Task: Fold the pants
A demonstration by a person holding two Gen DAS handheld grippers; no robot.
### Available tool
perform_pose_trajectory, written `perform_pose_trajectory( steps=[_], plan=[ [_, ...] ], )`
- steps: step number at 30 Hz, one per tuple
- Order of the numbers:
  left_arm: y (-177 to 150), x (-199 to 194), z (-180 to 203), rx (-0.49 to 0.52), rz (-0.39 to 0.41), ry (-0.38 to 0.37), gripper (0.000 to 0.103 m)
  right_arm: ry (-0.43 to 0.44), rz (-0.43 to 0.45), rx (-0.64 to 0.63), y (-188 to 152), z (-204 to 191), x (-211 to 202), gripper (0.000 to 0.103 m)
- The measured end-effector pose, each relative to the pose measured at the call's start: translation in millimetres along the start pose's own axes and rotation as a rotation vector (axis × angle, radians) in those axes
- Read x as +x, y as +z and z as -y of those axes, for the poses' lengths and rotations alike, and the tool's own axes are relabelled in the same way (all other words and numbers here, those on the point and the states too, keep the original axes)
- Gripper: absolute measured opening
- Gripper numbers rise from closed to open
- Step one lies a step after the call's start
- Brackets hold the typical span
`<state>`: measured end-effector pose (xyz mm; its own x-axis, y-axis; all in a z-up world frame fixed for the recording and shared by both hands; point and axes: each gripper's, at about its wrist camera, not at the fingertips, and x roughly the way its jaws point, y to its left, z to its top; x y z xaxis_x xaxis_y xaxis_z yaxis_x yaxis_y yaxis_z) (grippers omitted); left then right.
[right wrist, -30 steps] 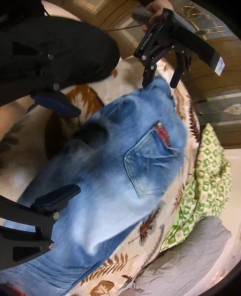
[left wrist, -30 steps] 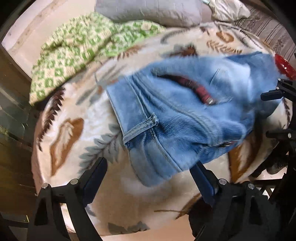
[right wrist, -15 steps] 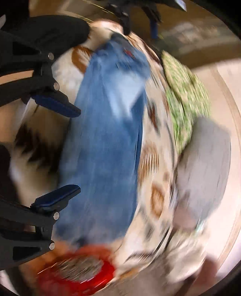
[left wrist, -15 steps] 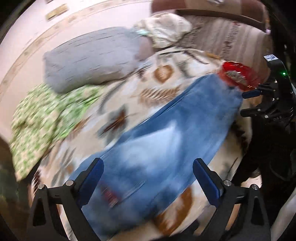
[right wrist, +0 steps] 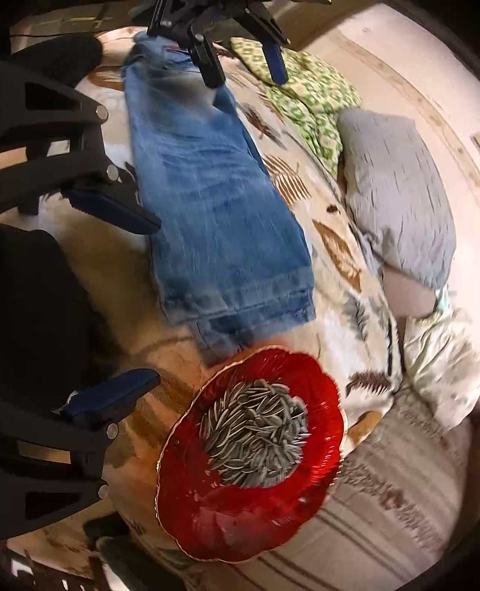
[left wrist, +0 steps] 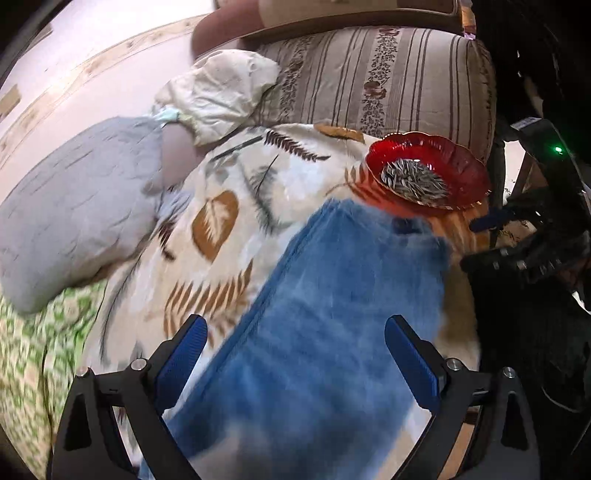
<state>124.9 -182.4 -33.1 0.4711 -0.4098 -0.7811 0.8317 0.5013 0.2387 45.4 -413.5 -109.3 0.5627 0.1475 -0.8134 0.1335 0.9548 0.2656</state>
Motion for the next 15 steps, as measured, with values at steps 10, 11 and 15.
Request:
perform_pose_trajectory(
  steps=[10, 11, 15],
  plan=[
    [58, 80, 22, 0.182, -0.016, -0.05, 0.097, 0.039, -0.081, 0.104, 5, 8, 34, 0.062],
    [64, 91, 25, 0.208, -0.03, -0.065, 0.097, 0.047, -0.091, 0.111, 5, 8, 38, 0.058],
    [75, 125, 32, 0.264, -0.091, -0.095, 0.095, 0.05, -0.109, 0.123, 8, 9, 47, 0.033]
  ],
)
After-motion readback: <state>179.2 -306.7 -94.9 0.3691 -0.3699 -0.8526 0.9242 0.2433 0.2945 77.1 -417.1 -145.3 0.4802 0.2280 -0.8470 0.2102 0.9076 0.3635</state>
